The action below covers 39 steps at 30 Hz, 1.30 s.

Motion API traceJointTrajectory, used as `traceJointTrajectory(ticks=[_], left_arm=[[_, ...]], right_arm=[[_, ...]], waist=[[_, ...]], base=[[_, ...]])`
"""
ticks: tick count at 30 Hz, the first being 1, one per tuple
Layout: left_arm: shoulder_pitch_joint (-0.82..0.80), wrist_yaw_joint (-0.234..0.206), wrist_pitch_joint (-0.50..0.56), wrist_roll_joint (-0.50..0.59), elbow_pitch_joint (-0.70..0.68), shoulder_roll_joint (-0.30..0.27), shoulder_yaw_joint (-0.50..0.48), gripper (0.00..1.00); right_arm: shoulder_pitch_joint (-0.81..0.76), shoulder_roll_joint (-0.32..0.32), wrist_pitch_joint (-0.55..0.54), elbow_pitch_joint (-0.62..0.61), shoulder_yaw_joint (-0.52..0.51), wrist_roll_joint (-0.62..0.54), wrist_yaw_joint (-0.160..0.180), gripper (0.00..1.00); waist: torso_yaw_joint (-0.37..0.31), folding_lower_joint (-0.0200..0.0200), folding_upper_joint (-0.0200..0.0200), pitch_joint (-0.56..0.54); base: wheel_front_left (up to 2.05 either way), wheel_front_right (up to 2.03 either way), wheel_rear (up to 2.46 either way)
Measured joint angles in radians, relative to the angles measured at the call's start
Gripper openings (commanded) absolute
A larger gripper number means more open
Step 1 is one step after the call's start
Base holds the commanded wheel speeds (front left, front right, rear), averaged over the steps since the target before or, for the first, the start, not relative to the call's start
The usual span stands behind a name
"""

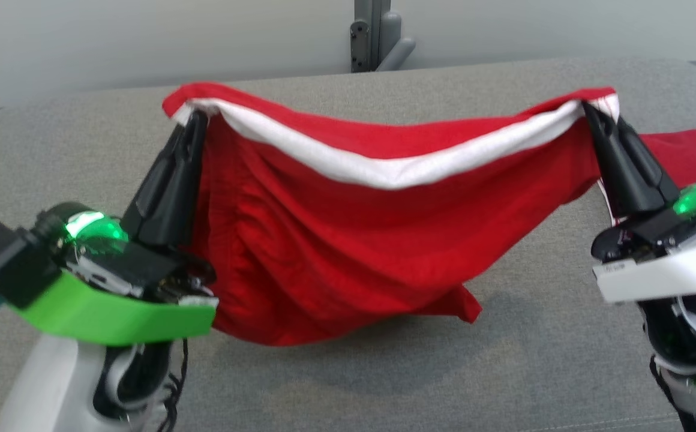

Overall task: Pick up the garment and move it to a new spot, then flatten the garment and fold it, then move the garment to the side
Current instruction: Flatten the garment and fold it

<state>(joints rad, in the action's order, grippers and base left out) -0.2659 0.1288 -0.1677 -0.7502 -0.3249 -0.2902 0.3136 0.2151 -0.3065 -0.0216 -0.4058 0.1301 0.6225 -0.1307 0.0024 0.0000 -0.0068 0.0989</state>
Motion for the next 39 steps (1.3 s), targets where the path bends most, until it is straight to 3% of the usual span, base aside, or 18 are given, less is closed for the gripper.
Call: traceJointTrajectory(ticks=[4, 8, 12, 14, 17, 24, 28, 39], left_arm=[[-0.210, 0.000, 0.081, -0.061, 0.127, -0.053, 0.022, 0.00], [-0.495, 0.000, 0.153, -0.065, 0.296, -0.108, 0.037, 0.00], [-0.782, 0.000, 0.172, -0.038, 0.458, -0.145, 0.062, 0.00], [-0.961, 0.000, 0.128, -0.017, 0.567, -0.143, 0.060, 0.00], [-1.055, 0.000, 0.096, -0.001, 0.672, -0.141, 0.094, 0.00], [-1.068, 0.000, 0.016, -0.016, 0.891, -0.155, 0.177, 0.00], [-1.002, 0.000, -0.042, -0.077, 0.939, -0.158, 0.227, 0.00], [-0.696, 0.000, -0.092, -0.199, 0.758, -0.208, 0.284, 0.00]], right_arm=[[0.201, 0.023, -0.031, 0.124, 0.012, 0.008, 0.000, 0.00], [0.500, 0.064, -0.011, 0.295, 0.047, -0.013, 0.000, 0.00], [0.776, 0.134, 0.090, 0.489, 0.071, -0.067, 0.000, 0.00], [0.927, 0.179, 0.184, 0.611, 0.078, -0.115, 0.000, 0.00], [0.997, 0.216, 0.237, 0.705, 0.102, -0.131, 0.000, 0.00], [0.976, 0.243, 0.274, 0.847, 0.241, -0.095, 0.000, 0.00], [0.901, 0.229, 0.280, 0.879, 0.294, -0.066, 0.000, 0.00], [0.635, 0.129, 0.283, 0.795, 0.321, 0.053, 0.000, 0.00]], waist=[[-0.003, 0.0000, 0.0000, 0.057], [-0.010, 0.0000, -0.0001, 0.131], [-0.023, 0.0001, -0.0001, 0.213], [-0.036, 0.0001, 0.0000, 0.273], [-0.049, 0.0001, -0.0001, 0.332], [-0.073, 0.0002, -0.0001, 0.471], [-0.081, 0.0003, -0.0001, 0.539], [-0.074, 0.0002, 0.0000, 0.535]], base=[[0.00, 0.00, 0.00], [0.00, 0.00, 0.00], [0.00, 0.00, 0.00], [0.00, 0.00, 0.00], [0.00, 0.00, 0.00], [0.00, 0.00, 0.00], [0.00, 0.00, 0.00], [0.00, 0.00, 0.00]])
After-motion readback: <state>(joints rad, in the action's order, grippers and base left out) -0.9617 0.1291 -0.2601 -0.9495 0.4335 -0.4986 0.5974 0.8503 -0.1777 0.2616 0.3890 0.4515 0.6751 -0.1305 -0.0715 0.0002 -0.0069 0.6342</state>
